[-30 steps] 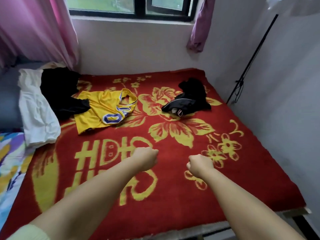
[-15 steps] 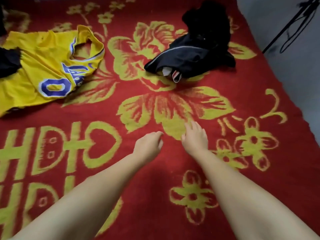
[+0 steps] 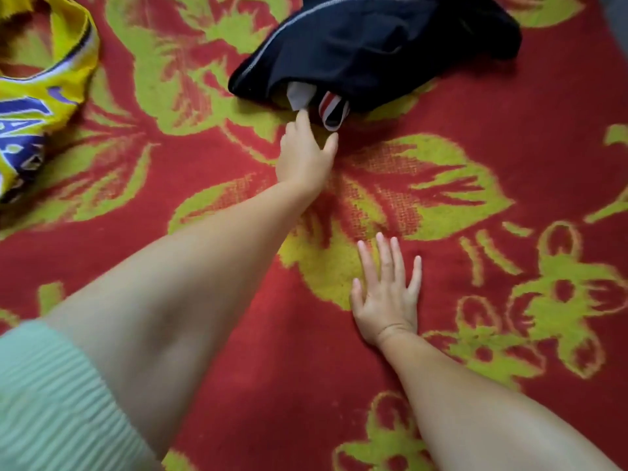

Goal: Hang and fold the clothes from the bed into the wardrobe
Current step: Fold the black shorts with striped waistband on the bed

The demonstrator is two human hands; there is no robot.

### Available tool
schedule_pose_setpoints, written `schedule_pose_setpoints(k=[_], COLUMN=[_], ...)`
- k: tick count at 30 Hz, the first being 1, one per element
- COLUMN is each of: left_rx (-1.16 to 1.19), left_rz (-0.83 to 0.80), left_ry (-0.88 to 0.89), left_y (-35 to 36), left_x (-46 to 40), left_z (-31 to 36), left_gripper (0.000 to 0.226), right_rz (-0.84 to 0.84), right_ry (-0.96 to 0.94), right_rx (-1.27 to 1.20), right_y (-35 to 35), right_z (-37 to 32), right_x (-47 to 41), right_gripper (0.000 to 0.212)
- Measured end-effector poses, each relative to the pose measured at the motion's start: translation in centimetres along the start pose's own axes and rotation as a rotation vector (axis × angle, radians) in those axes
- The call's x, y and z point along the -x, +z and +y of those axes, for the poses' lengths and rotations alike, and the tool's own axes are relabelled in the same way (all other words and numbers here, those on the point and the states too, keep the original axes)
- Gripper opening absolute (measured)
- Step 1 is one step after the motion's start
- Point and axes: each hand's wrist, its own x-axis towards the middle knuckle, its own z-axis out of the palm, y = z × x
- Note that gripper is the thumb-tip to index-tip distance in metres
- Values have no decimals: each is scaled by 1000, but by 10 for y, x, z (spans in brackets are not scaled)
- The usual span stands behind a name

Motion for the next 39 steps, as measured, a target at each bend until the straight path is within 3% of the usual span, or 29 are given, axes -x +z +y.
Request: schedule_pose_setpoints(k=[6, 12, 20, 23, 27, 29, 31, 34, 36, 38, 39], left_rx=[275, 451, 533, 574, 649, 682, 657, 269, 113, 74, 76], left_rz=[72, 171, 334, 441, 570, 475, 238, -46, -92, -82, -71], left_ry=[-93, -42, -113, -174, -284, -205, -130, 11, 108, 186, 213], left_y=[8, -12, -81, -121, -195, -240, -288, -354, -398, -436, -451], left_x=[-48, 38, 120, 164, 198, 217, 242, 266, 285, 305, 315], left_z=[25, -18, -66, -82, -65, -40, -16, 13, 34, 54, 62], left_gripper=[28, 11, 23, 14, 12, 16, 18, 13, 12, 12, 10], right_rz=[37, 10, -167, -259, -102, -72, -84, -198, -405, -562, -538], right_ry=[-12, 7, 61, 145, 100, -44, -203, -415, -493, -555, -584], right_rx=[29, -1, 28, -177, -325, -409, -512, -637, -792, -915, -920], right_y=[3, 9, 6, -19, -97, -155, -215, -302, -357, -401, -415], right_z=[5, 10, 17, -4, -47, -74, -108, -158, -189, -217, -229], right_x=[-6, -5, -12, -3, 14, 23, 35, 51, 69, 87, 95], right_gripper=[61, 62, 58, 52, 37, 35, 36, 55, 64, 46, 31])
